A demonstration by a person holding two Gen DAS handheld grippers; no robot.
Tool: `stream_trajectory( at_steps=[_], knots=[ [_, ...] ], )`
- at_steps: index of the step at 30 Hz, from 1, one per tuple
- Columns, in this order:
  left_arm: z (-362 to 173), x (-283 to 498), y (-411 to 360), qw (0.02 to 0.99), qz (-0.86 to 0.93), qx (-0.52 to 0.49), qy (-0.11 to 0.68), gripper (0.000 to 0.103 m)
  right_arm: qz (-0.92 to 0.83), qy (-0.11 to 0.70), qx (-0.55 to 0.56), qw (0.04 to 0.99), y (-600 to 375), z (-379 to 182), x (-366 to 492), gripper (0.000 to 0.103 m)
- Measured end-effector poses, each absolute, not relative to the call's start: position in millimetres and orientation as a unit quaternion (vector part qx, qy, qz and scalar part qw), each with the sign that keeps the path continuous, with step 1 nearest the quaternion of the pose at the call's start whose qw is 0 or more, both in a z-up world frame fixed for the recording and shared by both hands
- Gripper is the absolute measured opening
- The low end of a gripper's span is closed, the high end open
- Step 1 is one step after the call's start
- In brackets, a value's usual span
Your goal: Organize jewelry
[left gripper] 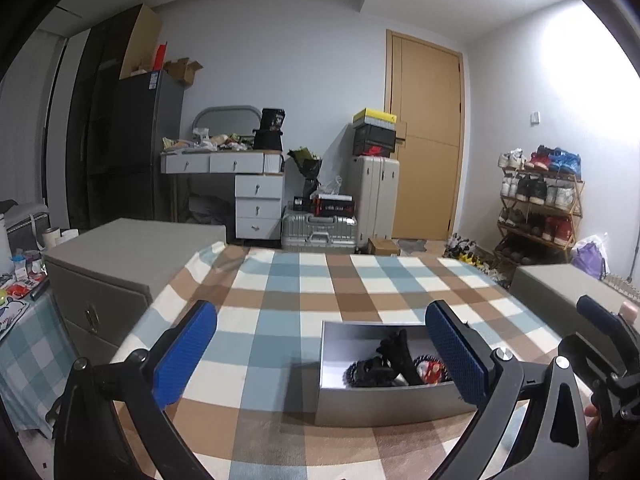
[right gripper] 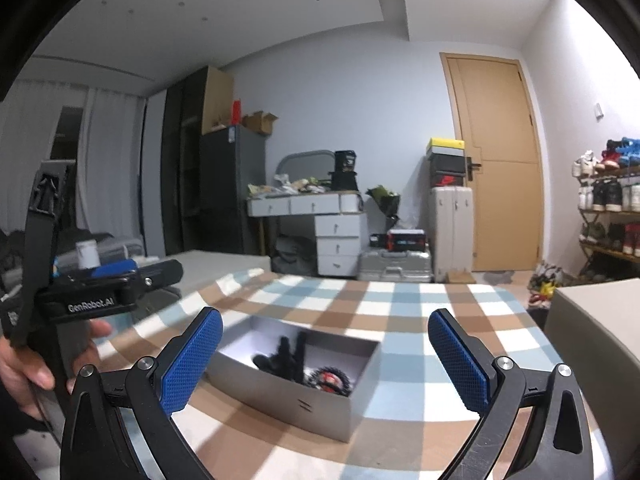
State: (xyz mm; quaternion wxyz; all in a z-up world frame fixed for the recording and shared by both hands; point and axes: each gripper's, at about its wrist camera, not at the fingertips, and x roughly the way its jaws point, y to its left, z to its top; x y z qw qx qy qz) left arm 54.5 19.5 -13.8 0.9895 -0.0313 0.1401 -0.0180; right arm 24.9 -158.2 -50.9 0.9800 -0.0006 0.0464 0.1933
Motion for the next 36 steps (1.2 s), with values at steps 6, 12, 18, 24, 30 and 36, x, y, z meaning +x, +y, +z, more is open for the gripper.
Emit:
stream_trajectory(
  at_steps=[6,12,18,24,30,36],
  knots=[
    [-27.5,56.6,16.2,0.989,-0.006,-0.016,0.146,0.102,0.176,0.079,-0.001,0.981,-160.5,-59.7,36.4,0.103],
    [-37.8,57.7,11.4,0.988,-0.003,-0.002,0.156,0.102,0.168,0.118,-0.031,0.978,-147.1,-65.5,45.8,0.103],
    [-34.5,51.4,9.9,0.989,-0.004,0.004,0.151,0.102,0.164,0.115,-0.026,0.979,-152.0,-67.4,44.3,0.103],
    [-33.9,51.4,8.3,0.988,-0.008,0.003,0.152,0.102,0.168,0.115,-0.027,0.979,-150.6,-66.8,45.8,0.103],
    [-33.8,51.7,8.0,0.988,-0.008,0.003,0.152,0.102,0.168,0.116,-0.027,0.979,-150.6,-66.8,45.6,0.103],
    [-33.4,52.0,7.4,0.988,-0.008,0.003,0.153,0.102,0.168,0.116,-0.027,0.979,-150.7,-66.8,45.5,0.103]
  ],
)
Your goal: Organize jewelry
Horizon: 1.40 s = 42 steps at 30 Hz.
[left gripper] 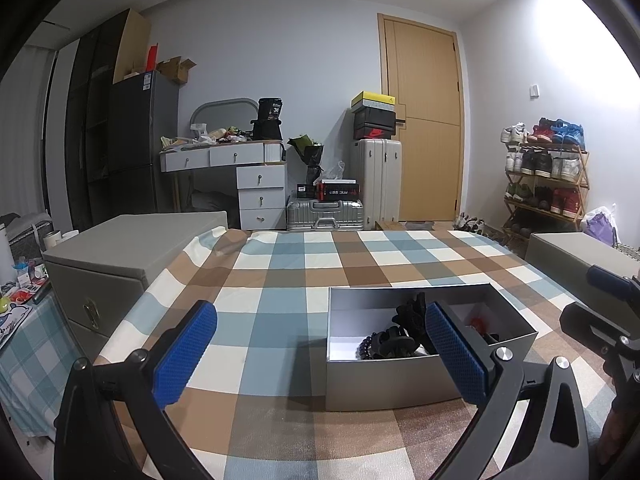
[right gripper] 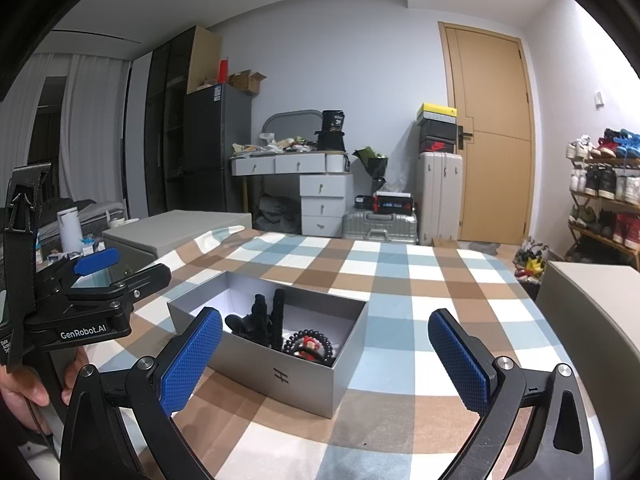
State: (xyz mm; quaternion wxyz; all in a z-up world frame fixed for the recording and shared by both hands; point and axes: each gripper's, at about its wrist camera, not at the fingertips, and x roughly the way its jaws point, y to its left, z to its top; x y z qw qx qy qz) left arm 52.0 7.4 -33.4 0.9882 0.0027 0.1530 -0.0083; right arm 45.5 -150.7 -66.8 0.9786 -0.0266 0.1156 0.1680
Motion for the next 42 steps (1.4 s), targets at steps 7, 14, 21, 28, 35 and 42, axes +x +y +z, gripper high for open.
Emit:
stream_trajectory(
  at_steps=[7,14,21,28,35,42],
  knots=[
    [-33.5,52.5,7.8,0.988,-0.009,0.001,0.154,0.102,0.168,0.116,-0.027,0.979,-150.7,-66.6,45.8,0.103],
    [-33.3,52.3,7.8,0.988,-0.008,0.002,0.153,0.102,0.168,0.116,-0.027,0.979,-150.7,-66.6,45.8,0.103],
    [-32.5,51.9,6.3,0.988,-0.012,0.004,0.154,0.102,0.168,0.116,-0.027,0.979,-150.8,-66.6,45.5,0.103],
    [-32.4,52.1,5.9,0.988,-0.012,0.004,0.154,0.102,0.168,0.116,-0.027,0.979,-150.9,-66.5,45.8,0.103],
    [-32.3,51.9,6.2,0.988,-0.013,0.002,0.155,0.102,0.168,0.116,-0.027,0.979,-150.9,-66.5,46.0,0.103],
    [-33.4,53.3,5.6,0.988,-0.009,0.0,0.155,0.102,0.168,0.116,-0.027,0.979,-150.9,-66.5,46.0,0.103]
  ],
)
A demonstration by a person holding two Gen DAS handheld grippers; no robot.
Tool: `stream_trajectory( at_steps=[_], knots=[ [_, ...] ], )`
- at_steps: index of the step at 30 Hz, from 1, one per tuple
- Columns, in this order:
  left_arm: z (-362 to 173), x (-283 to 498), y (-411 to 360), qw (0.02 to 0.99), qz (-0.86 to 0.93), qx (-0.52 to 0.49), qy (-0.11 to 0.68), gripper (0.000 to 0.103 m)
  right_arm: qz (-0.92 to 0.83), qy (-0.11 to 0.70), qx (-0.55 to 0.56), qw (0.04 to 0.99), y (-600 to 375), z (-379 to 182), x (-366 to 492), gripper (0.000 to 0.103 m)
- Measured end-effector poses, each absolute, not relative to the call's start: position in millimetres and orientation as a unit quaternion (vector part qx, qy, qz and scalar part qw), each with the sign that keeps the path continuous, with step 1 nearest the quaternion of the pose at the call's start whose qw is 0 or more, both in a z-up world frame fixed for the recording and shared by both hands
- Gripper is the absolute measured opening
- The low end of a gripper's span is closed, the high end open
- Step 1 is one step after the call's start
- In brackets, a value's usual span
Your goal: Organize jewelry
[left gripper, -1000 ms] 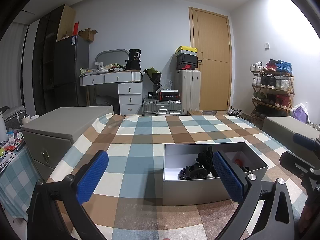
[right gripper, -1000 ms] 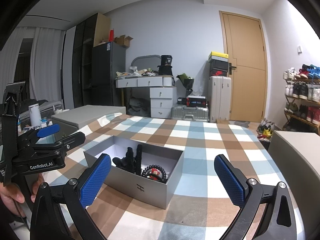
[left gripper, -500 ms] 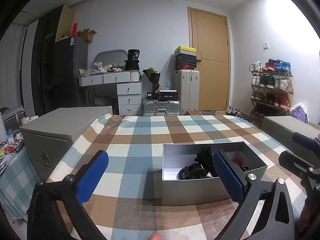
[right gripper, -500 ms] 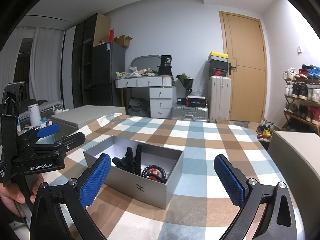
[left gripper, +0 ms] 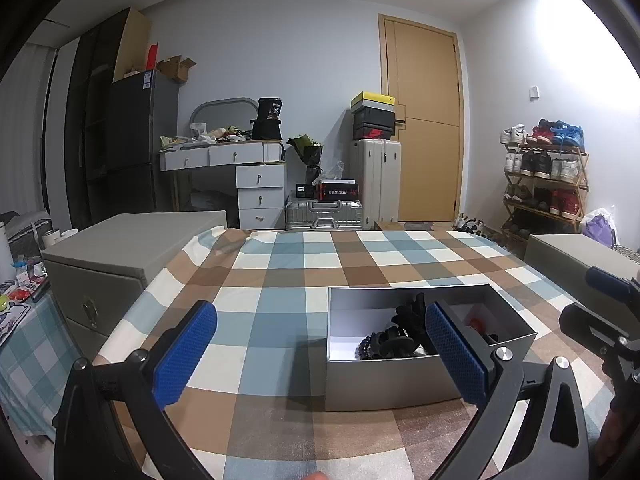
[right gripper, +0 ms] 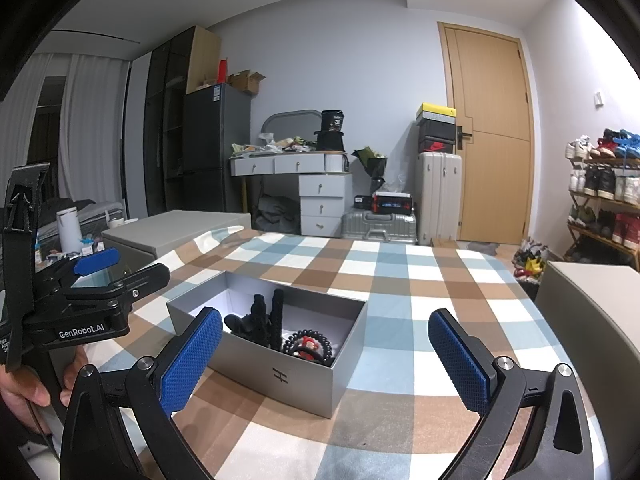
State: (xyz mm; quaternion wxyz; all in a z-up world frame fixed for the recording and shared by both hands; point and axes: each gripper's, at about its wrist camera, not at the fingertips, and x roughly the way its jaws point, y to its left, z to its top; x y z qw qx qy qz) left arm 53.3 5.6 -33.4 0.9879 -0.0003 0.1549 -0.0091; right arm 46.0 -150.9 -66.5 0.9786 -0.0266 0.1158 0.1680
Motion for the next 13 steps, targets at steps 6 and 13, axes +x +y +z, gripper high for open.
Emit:
stream_trajectory(
  at_steps=[6,13],
  knots=[
    [-33.6,53.7,5.8,0.988,-0.011,0.0,0.156,0.102,0.168,0.116,-0.027,0.979,-150.9,-66.5,45.7,0.103],
    [-33.4,53.9,6.7,0.988,-0.012,0.003,0.155,0.102,0.168,0.116,-0.027,0.979,-150.9,-66.4,46.0,0.103]
  ],
)
